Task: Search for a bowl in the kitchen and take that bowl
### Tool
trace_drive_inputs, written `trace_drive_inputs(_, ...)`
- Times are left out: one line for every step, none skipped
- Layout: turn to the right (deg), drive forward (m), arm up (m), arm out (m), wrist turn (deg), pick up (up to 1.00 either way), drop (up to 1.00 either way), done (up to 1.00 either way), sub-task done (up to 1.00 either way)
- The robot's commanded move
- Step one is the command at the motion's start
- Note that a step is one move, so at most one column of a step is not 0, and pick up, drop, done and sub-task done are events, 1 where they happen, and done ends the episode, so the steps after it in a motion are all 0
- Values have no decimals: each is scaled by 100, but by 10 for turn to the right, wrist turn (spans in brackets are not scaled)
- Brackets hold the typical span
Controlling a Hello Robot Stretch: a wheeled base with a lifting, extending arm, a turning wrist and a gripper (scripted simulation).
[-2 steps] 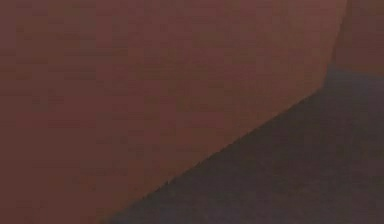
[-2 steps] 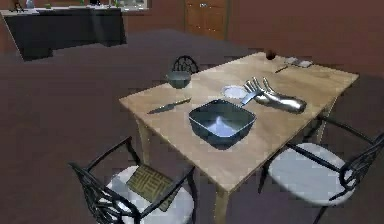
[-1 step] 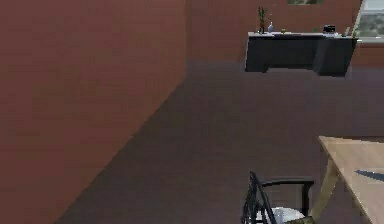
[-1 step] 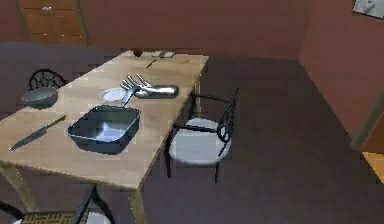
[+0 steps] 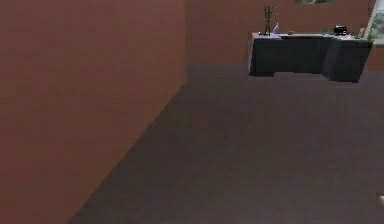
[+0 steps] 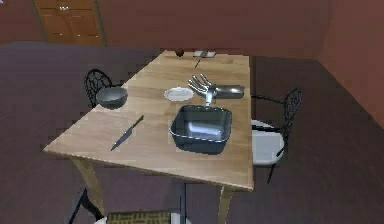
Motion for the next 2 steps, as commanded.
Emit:
trace_drive_inputs(60, 0, 0, 0, 0, 0, 0, 0, 0)
trace_drive_inputs(0, 55, 0, 0, 0, 0, 0, 0, 0)
